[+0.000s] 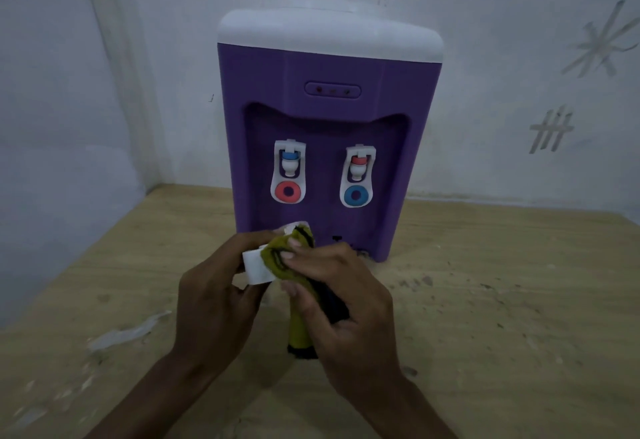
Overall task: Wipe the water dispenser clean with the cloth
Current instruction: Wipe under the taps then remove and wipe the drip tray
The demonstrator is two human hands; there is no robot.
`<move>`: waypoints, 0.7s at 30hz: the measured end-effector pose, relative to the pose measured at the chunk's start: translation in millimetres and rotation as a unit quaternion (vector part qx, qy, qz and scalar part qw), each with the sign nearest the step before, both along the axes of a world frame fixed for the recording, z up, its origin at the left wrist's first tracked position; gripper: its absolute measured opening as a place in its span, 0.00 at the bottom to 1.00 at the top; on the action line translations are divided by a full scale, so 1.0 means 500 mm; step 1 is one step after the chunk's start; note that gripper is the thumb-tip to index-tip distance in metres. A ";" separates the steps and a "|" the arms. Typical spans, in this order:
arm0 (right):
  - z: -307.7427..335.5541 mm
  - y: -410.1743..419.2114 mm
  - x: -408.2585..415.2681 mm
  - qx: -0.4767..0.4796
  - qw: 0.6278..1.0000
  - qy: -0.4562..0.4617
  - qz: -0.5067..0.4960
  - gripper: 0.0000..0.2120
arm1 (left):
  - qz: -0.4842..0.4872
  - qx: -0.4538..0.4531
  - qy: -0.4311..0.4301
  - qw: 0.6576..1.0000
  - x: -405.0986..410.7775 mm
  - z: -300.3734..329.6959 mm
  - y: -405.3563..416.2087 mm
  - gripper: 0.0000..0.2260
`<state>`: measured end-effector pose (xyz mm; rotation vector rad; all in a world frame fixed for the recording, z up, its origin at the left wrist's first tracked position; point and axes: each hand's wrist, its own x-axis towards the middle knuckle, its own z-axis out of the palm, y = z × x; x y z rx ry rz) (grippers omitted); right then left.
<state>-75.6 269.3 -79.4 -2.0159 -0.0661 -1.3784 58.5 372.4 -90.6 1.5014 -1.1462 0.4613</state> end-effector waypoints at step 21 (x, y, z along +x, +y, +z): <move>-0.018 0.016 0.003 0.025 0.999 -0.018 -0.030 0.10 | 0.015 0.053 -0.070 0.996 0.009 0.004 0.003 0.18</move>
